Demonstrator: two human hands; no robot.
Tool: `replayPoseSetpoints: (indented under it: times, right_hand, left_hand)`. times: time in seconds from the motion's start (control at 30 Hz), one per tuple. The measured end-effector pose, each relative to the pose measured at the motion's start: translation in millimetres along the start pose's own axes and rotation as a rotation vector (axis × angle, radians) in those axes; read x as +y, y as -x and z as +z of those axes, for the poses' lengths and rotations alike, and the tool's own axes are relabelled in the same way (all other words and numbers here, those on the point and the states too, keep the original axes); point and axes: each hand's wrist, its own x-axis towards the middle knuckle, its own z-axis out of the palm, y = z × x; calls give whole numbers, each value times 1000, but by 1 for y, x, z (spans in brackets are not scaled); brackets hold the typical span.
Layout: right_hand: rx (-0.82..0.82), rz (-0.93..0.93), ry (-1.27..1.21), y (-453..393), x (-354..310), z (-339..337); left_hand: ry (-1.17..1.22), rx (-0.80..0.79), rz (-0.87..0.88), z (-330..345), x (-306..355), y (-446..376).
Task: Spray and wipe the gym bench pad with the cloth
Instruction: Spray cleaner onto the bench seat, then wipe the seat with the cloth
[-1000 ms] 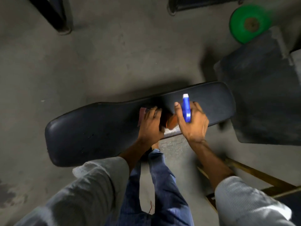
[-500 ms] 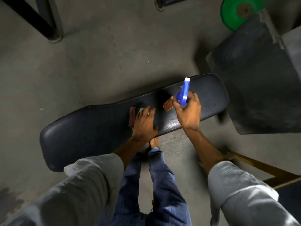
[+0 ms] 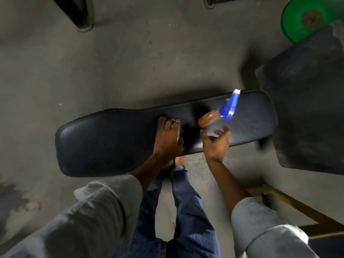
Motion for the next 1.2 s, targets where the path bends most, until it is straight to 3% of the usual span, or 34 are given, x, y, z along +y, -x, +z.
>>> replayPoseSetpoints:
  times: [0.1, 0.3, 0.43, 0.7, 0.93, 1.2]
  right_hand:
    - [-11, -26, 140, 13, 23, 22]
    - [-272, -604, 539, 23, 53, 85]
    - [-260, -933, 739, 6, 65, 123]
    - [-140, -932, 825, -23, 79, 162]
    - [32, -1004, 785, -38, 100, 183]
    - [32, -928, 765, -34, 95, 176]
  left_hand:
    - [77, -11, -103, -8, -8, 12]
    - [34, 9, -265, 6, -74, 46]
    - [-83, 52, -333, 25, -130, 63]
    - [-242, 268, -269, 66, -206, 73]
    - [-181, 464, -204, 97, -228, 68]
    - [-188, 493, -200, 100, -232, 68]
